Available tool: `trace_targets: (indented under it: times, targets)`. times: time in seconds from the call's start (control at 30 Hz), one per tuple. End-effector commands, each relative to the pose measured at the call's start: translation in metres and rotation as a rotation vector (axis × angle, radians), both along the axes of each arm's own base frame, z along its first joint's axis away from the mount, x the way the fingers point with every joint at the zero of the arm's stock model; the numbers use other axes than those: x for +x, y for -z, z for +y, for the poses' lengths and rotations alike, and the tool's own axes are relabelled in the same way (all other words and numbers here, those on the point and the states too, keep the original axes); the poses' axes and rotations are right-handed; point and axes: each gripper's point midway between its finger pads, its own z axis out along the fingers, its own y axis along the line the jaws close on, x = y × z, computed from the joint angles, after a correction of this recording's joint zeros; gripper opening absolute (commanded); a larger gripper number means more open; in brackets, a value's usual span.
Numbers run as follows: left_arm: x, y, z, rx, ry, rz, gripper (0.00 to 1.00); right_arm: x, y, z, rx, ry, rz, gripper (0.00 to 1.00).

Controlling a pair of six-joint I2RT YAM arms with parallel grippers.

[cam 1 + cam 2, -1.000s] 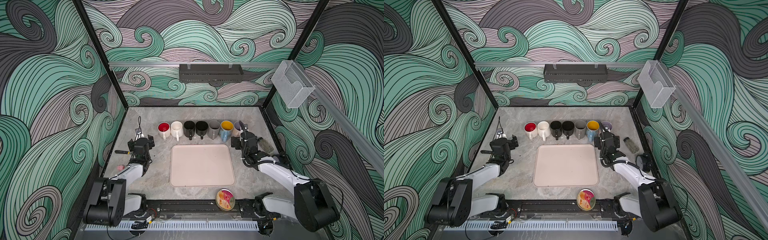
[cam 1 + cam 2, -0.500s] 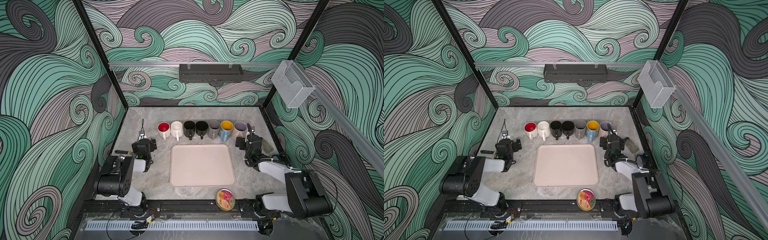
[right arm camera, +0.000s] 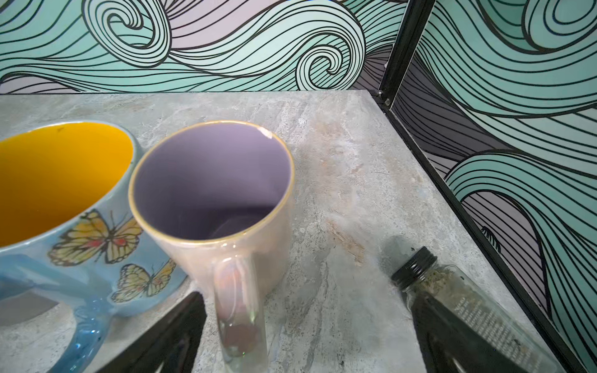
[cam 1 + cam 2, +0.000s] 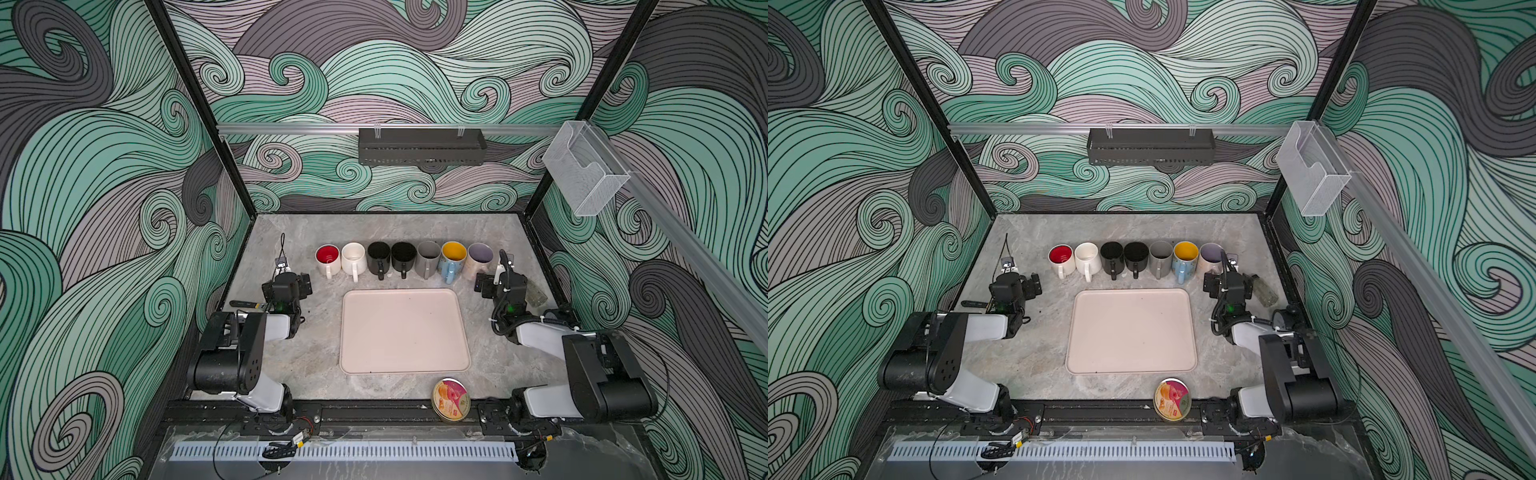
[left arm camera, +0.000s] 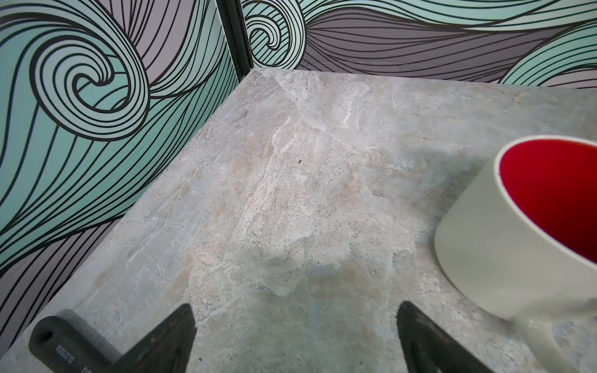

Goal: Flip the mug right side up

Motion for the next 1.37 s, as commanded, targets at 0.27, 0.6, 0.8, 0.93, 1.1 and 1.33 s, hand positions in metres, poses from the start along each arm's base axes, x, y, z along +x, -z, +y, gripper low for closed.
trace_targets:
  times: [0.27,0.6,0.8,0.93,1.1,1.33]
  targets:
    - [0.0051,-0.0098,0.0004,-0.016,0.000,-0.024,0.99,0.0053,0.0067,-0.0054,0.026,-0.024,-0.036,1.00]
    - [0.0058,-0.0091,0.0001,-0.016,0.002,-0.020,0.98,0.0045,0.0070,-0.0047,0.027,-0.028,-0.026,0.99]
    - [0.0057,-0.0097,0.0005,-0.016,0.002,-0.022,0.99,0.0043,0.0062,-0.0047,0.028,-0.028,-0.029,0.99]
    - [0.0056,-0.0088,0.0003,-0.017,0.003,-0.019,0.99,0.0040,0.0068,-0.0044,0.028,-0.028,-0.028,1.00]
    - [0.0059,-0.0088,0.0001,-0.017,0.004,-0.018,0.99,0.0063,0.0071,-0.0041,0.028,-0.030,-0.022,1.00]
    - [0.0068,-0.0093,0.0001,-0.028,0.012,-0.019,0.98,0.0059,0.0074,-0.0038,0.035,-0.037,-0.021,0.99]
